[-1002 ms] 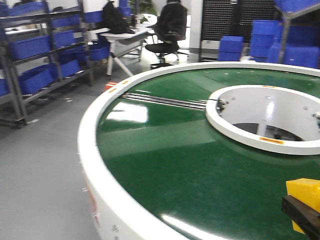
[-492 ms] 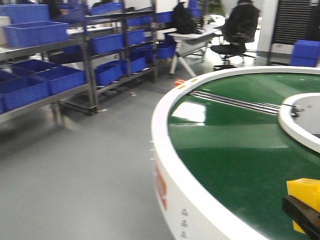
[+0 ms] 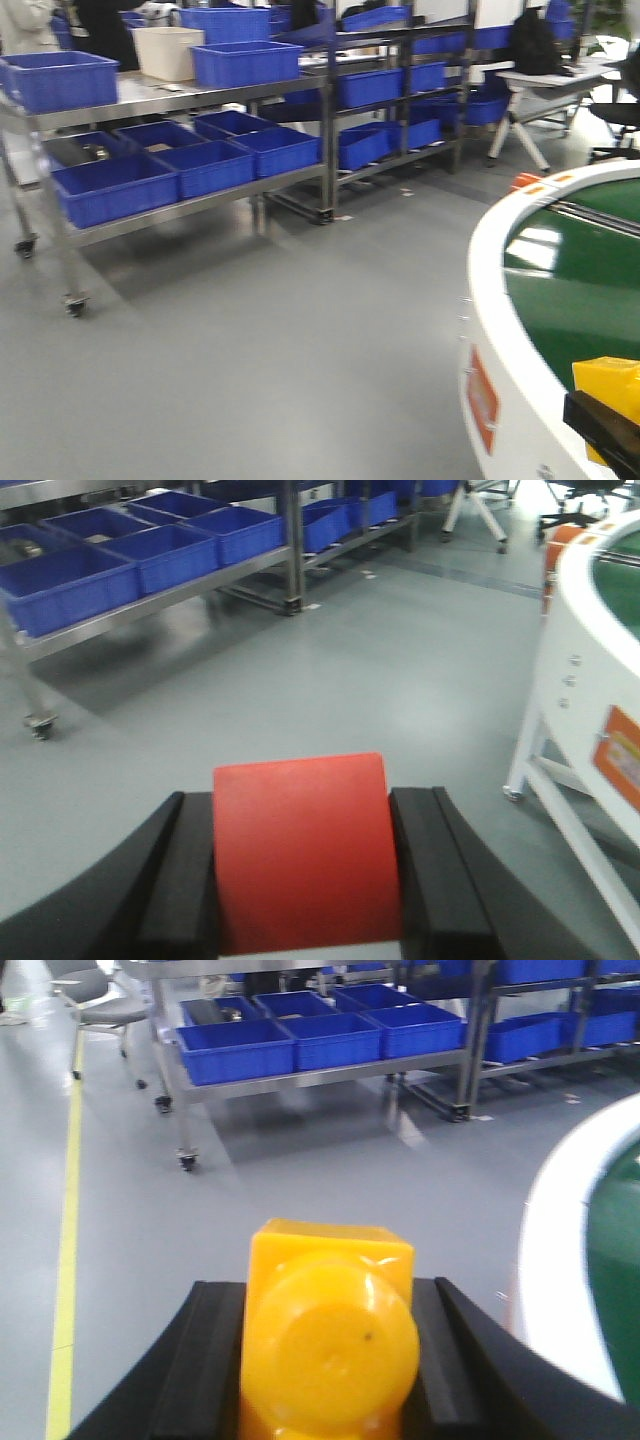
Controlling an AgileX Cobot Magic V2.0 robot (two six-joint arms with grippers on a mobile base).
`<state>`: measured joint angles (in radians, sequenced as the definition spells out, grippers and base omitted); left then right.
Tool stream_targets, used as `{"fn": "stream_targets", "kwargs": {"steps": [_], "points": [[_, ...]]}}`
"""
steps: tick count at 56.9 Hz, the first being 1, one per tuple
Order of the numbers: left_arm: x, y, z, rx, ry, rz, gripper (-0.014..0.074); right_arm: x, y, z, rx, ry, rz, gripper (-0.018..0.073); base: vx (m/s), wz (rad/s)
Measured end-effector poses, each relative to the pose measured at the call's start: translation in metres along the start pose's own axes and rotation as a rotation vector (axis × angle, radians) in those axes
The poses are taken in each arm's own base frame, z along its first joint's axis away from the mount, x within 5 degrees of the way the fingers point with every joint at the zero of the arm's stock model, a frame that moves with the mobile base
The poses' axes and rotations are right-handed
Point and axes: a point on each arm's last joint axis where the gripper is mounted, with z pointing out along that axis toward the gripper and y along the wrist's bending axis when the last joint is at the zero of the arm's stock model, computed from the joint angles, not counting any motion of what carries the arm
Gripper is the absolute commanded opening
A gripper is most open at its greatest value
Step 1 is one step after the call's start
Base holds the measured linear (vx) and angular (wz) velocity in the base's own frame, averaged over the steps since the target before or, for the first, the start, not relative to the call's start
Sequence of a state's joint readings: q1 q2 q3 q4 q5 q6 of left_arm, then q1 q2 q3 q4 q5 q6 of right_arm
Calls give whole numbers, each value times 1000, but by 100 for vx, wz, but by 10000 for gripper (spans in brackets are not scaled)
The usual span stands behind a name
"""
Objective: Pick red and yellow blocks into blue bin
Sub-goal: 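Drive the base to the blue bin holding both blocks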
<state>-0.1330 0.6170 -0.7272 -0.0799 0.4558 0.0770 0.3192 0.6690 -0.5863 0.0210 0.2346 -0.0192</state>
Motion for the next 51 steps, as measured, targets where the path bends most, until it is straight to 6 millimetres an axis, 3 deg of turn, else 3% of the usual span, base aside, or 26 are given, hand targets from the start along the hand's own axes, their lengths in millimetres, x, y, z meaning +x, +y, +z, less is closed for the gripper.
{"fn": "stream_targets", "kwargs": {"steps": [51], "points": [[0,0,0,0,1,0,0,0,0,0,0,3,0,-9,28,36]]}}
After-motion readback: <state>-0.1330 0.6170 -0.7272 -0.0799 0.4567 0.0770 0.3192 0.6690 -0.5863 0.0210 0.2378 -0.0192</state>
